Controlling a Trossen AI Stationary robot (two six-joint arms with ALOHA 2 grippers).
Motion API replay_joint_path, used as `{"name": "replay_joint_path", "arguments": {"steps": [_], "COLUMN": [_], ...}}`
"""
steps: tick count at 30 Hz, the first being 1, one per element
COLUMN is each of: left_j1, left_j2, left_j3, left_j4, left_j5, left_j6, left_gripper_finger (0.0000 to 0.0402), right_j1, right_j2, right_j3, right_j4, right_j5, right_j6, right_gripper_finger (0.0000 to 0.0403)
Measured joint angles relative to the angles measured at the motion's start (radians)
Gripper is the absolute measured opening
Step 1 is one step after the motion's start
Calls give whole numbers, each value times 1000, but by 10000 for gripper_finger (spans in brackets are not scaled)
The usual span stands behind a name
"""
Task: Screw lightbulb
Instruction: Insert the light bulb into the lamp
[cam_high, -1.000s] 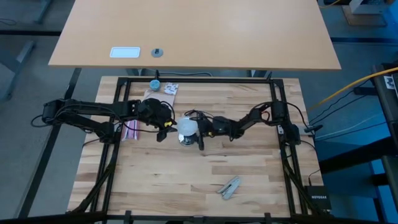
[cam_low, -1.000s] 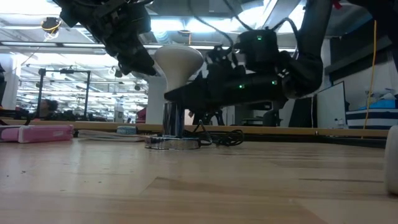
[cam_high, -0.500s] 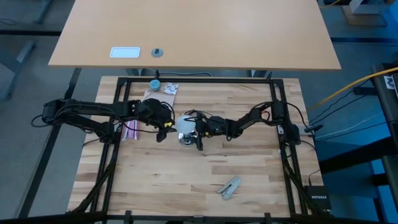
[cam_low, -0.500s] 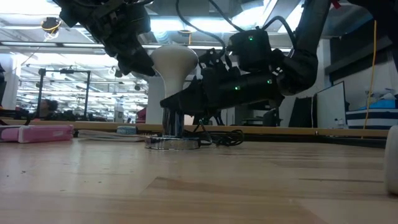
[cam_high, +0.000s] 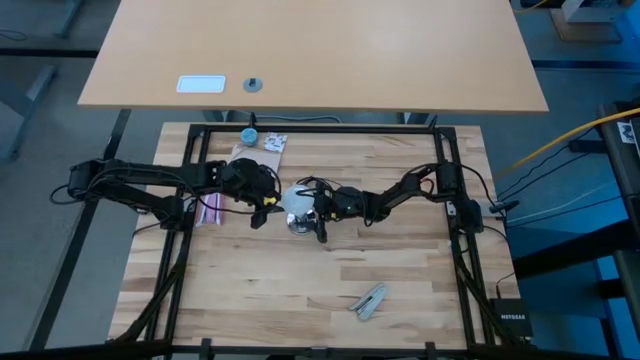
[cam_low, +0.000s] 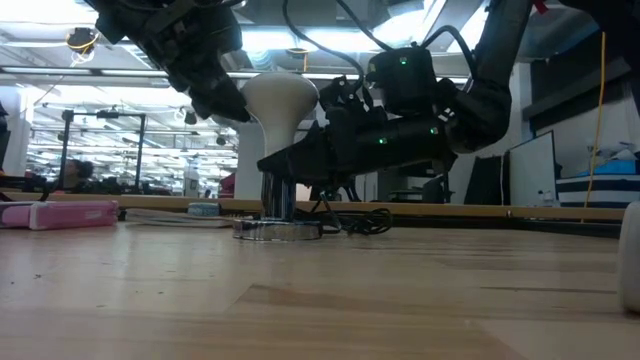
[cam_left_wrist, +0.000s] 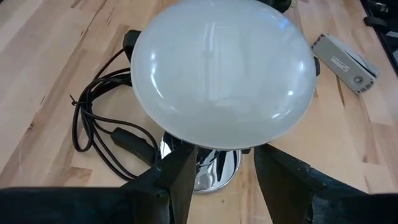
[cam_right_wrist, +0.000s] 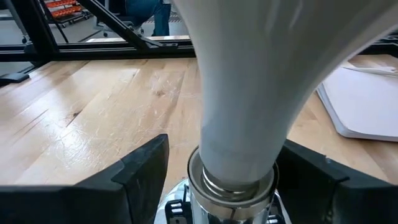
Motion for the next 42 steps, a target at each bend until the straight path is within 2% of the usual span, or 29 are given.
{"name": "replay_joint_path", "arguments": {"steps": [30, 36, 42], "left_j1": [1, 45, 125], "left_j2": [0, -10, -78], "left_j3": [0, 0, 0], "left_j4": [0, 0, 4], "left_j5": [-17, -32, -53], "left_j6": [32, 7, 48], "left_gripper_finger": [155, 155, 155], "right_j1": [0, 0, 0], "right_j2": [-1, -1, -2], "right_j3": [0, 0, 0], "right_j4": [-20, 1, 38], "right_j5": [-25, -54, -35], "right_j6": [15, 62, 65], "right_gripper_finger": [266, 266, 266]}}
